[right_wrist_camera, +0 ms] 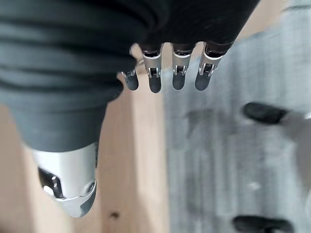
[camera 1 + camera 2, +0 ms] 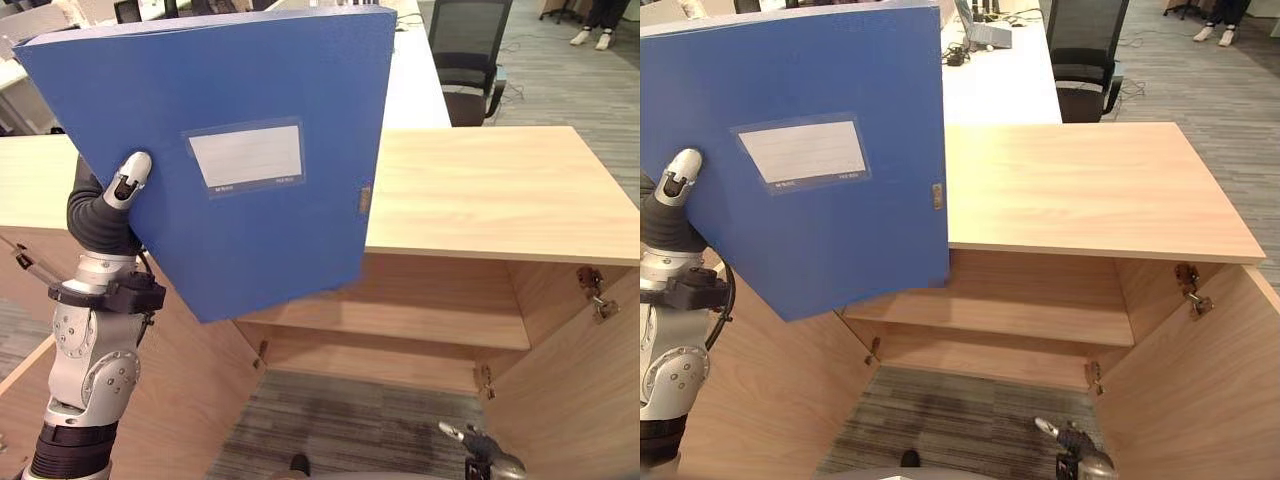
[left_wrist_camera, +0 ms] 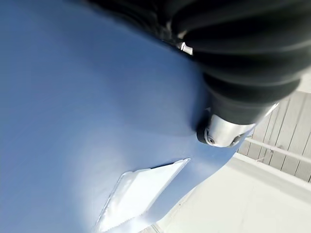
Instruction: Put the empty folder in the office cabinet
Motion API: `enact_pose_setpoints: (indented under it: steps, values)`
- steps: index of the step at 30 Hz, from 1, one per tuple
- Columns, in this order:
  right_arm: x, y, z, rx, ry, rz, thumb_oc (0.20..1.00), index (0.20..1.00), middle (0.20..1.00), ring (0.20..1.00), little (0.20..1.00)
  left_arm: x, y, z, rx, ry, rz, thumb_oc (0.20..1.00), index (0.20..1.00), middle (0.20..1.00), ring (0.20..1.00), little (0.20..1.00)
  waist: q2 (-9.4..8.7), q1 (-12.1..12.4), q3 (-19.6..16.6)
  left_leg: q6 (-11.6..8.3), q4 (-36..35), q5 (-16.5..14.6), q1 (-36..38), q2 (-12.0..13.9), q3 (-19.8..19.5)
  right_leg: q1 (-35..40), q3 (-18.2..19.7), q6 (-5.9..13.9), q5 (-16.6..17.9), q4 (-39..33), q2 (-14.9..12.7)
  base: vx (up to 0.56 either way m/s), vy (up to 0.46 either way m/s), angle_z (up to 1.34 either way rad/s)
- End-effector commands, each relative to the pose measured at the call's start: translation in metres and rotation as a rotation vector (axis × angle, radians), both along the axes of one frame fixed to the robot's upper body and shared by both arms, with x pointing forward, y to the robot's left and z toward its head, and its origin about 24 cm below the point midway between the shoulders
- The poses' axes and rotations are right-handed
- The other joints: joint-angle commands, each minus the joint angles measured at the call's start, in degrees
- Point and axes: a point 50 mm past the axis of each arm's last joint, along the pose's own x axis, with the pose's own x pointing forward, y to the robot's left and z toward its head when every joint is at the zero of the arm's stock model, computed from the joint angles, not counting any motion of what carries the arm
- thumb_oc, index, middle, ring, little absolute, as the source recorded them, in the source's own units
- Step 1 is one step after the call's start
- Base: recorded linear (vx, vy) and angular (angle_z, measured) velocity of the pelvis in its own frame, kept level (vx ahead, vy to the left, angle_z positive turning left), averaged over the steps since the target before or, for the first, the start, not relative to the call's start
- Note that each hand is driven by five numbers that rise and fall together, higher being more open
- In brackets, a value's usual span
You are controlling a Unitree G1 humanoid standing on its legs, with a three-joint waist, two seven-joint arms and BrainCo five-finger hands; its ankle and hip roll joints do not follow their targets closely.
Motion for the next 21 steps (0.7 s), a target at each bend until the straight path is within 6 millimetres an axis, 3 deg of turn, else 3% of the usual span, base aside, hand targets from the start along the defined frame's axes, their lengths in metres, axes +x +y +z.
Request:
enact_pose_setpoints:
  steps: [1,4,7,8,9,11,16,21]
  values:
    - [0.052,0.017,0.024,0.066,-0.221,0.059,1.000,1.000,1.000,1.000,1.000,0.000,0.001,0.023,0.039,-0.070,-0.062,0.200,0.200,0.200,0.200,0.200,-3.27,0.93,0.22,1.03,0.64,-4.34,0.39,-2.23,-0.98,-3.23,5.56,1.53,-2.94,4.46,-1.21,0.00,0.000,0.00]
    - [0.083,0.017,0.051,0.064,-0.388,0.103,1.000,1.000,1.000,1.000,1.000,0.004,-0.001,0.016,0.067,-0.023,-0.074,0.200,0.200,0.200,0.200,0.200,-3.41,0.99,0.44,1.11,0.63,-4.31,0.42,-2.32,-0.94,-3.37,5.64,1.55,-2.91,4.67,-1.26,0.00,0.000,0.00]
    - [0.096,0.017,0.066,0.055,-0.467,0.139,1.000,1.000,1.000,1.000,1.000,0.005,-0.001,0.013,0.083,-0.003,-0.073,0.200,0.200,0.200,0.200,0.200,-3.44,0.98,0.57,1.13,0.65,-4.30,0.43,-2.26,-0.91,-3.46,5.64,1.57,-2.89,4.78,-1.28,0.00,0.000,0.00]
    - [0.117,0.018,0.106,0.021,-0.657,0.226,1.000,1.000,1.000,1.000,1.000,0.007,0.000,0.004,0.127,0.045,-0.055,0.200,0.200,0.200,0.200,0.200,-3.49,0.67,0.74,1.24,0.67,-4.27,0.44,-2.16,-0.86,-3.73,5.72,1.62,-2.98,5.25,-1.41,0.00,0.000,0.00]
    - [0.117,0.018,0.106,0.020,-0.656,0.226,1.000,1.000,1.000,1.000,1.000,0.007,0.000,0.004,0.126,0.045,-0.055,0.200,0.200,0.200,0.200,0.200,-3.44,0.67,0.73,1.24,0.68,-4.27,0.45,-2.16,-0.87,-3.73,5.72,1.62,-3.00,5.29,-1.42,0.00,0.000,0.00]
    - [0.134,0.022,0.145,-0.004,-0.821,0.302,1.000,1.000,1.000,1.000,1.000,0.011,0.001,-0.006,0.145,0.083,-0.033,0.200,0.200,0.200,0.200,0.200,-3.54,0.32,0.82,1.46,0.68,-4.33,0.54,-2.20,-0.91,-3.92,5.99,1.58,-3.12,5.63,-1.48,0.00,0.000,0.00]
    - [0.146,0.029,0.198,-0.056,-1.019,0.430,1.000,1.000,1.000,1.000,1.000,0.015,0.004,-0.022,0.151,0.140,0.005,0.200,0.200,0.200,0.200,0.200,-3.77,-0.32,1.03,1.74,0.61,-4.46,0.78,-2.22,-0.56,-4.19,6.15,1.60,-3.04,5.91,-1.71,0.00,0.000,0.00]
    - [0.146,0.037,0.222,-0.040,-1.113,0.505,1.000,1.000,1.000,1.000,1.000,0.017,0.007,-0.028,0.153,0.156,0.037,0.200,0.200,0.200,0.200,0.200,-4.02,-0.88,1.09,1.84,0.44,-4.58,0.86,-2.24,-0.16,-4.46,6.37,1.67,-2.65,5.44,-1.81,0.00,0.000,0.00]
